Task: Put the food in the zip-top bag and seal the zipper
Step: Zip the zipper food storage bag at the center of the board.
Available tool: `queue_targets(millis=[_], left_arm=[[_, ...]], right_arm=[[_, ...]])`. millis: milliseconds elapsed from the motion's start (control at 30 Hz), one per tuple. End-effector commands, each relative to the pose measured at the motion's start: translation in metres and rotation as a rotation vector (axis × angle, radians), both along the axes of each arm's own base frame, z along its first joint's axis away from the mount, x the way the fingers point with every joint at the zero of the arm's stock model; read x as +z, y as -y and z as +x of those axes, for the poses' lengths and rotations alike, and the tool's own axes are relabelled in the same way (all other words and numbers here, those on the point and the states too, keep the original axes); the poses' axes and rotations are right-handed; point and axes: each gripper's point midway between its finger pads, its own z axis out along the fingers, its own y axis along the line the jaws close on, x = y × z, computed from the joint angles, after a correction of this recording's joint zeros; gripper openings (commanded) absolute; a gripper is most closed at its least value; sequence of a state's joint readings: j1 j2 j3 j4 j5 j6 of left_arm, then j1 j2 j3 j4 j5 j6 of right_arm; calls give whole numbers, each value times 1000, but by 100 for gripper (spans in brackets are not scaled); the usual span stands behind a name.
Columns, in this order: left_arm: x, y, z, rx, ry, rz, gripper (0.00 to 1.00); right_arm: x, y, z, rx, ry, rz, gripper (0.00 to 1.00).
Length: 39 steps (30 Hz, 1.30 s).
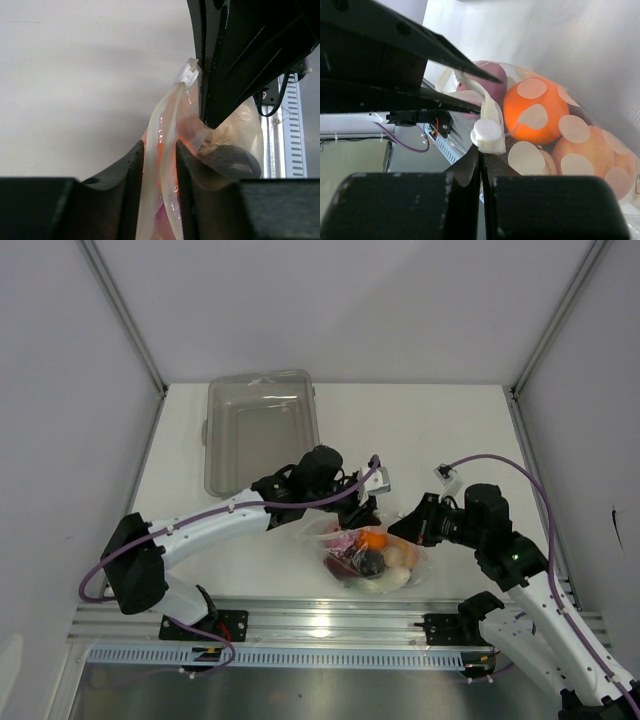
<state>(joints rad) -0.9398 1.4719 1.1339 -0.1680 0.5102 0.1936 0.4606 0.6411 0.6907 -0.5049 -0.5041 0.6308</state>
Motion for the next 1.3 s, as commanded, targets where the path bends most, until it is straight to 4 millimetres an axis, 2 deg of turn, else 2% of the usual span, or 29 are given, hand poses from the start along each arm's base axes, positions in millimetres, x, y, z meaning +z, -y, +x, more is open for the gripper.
queue_targets(millis=[0, 67, 133, 167, 233, 300, 400, 433, 600, 800, 900, 1067, 1167, 1200, 1267], left_arm=[[12, 1, -4, -36, 17, -36, 30], [12, 1, -6, -44, 5, -39, 22], [15, 2, -9, -58, -1, -40, 20], [12, 1, -11, -64, -13, -34, 11], [13, 1, -19, -95, -50, -32, 1], [17, -1, -28, -143, -110, -41, 1], [30, -4, -27, -147, -203, -44, 1], [34, -6, -26, -153, -258, -57, 1], [50, -12, -35, -239, -379, -112, 1], [47, -13, -45, -321, -492, -108, 1], [44, -13, -47, -339, -515, -104, 1], [43, -13, -48, -349, -526, -101, 0], [44, -13, -47, -350, -522, -104, 1], [44, -12, -48, -351, -524, -103, 0], [45, -12, -45, -334, -514, -102, 1]], right_arm=[[29, -4, 0, 23, 69, 59, 0], [30, -4, 1, 20, 71, 59, 0], [29, -3, 2, 14, 72, 54, 0], [29, -3, 2, 13, 74, 49, 0], [24, -1, 3, 10, 67, 32, 0], [21, 3, 6, -1, 85, -1, 6], [10, 14, 9, -40, 73, -80, 21], [8, 16, 10, -45, 77, -93, 21], [8, 23, 13, -76, 114, -117, 17], [21, 22, 13, -67, 217, -77, 11], [33, 15, 12, -29, 286, -16, 12], [35, 7, 11, 15, 317, 15, 14], [33, 4, 13, 36, 319, 18, 7], [32, 3, 13, 37, 319, 15, 0], [30, 2, 14, 45, 318, 20, 0]])
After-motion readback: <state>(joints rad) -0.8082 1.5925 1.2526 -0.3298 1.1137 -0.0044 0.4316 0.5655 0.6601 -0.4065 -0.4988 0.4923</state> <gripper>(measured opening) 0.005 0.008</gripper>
